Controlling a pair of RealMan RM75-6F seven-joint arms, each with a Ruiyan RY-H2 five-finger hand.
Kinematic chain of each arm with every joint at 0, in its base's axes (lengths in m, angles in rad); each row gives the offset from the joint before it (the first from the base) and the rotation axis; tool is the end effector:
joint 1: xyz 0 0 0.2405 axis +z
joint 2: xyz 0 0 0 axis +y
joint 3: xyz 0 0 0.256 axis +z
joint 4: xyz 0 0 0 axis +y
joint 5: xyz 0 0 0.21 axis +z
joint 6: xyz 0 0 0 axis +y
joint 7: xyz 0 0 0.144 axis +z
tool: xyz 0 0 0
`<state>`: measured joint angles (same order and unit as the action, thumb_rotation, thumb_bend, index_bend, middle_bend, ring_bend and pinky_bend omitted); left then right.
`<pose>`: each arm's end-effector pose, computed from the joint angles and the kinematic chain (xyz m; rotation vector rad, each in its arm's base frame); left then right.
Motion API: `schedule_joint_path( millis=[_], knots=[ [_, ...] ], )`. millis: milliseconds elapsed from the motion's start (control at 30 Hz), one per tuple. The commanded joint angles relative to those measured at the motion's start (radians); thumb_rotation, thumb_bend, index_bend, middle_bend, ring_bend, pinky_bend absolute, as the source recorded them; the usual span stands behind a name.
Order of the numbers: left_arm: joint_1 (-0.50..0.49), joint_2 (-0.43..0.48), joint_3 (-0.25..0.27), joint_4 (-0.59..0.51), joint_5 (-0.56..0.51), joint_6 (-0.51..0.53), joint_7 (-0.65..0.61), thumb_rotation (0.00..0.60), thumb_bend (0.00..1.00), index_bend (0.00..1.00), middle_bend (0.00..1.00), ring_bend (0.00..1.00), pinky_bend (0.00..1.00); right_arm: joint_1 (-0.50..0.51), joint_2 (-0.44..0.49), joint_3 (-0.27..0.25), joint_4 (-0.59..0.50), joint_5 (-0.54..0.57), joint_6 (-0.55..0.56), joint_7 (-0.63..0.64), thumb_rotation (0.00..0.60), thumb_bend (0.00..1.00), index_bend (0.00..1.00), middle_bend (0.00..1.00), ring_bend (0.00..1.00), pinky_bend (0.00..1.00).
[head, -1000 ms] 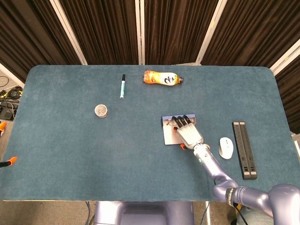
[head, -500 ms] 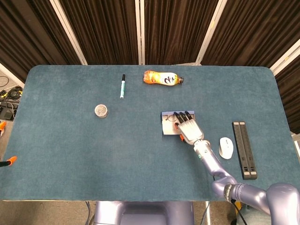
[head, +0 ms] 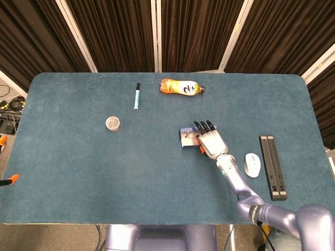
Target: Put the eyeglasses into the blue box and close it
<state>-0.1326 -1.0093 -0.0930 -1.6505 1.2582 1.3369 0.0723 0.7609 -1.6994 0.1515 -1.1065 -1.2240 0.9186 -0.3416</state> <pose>-0.3368 0.2019 0.1925 -1.2930 -0.9507 -0.6801 -0.1840 -0.3739 -0.0414 1.8986 -0.7161 0.7698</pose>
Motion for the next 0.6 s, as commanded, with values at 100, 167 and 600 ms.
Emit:
schedule_joint_path(
  millis=[100,167,600],
  knots=[
    [0.002,0.005,0.000,-0.004,0.004,0.004,-0.008,0.600,0.00,0.00,0.00,0.00,0.00,-0.034,0.079,-0.050,-0.085,-0.074,0.034,0.039,0.600,0.49,0.62,0.00,0.00,0.00],
    [0.004,0.007,0.002,-0.005,0.008,0.004,-0.012,0.600,0.00,0.00,0.00,0.00,0.00,-0.053,0.132,-0.078,-0.136,-0.122,0.063,0.052,0.600,0.50,0.63,0.00,0.00,0.00],
    [-0.005,0.002,0.010,-0.017,0.024,-0.004,0.006,0.600,0.00,0.00,0.00,0.00,0.00,-0.060,0.339,-0.145,-0.358,-0.255,0.068,-0.046,0.600,0.50,0.63,0.00,0.00,0.00]
  ],
)
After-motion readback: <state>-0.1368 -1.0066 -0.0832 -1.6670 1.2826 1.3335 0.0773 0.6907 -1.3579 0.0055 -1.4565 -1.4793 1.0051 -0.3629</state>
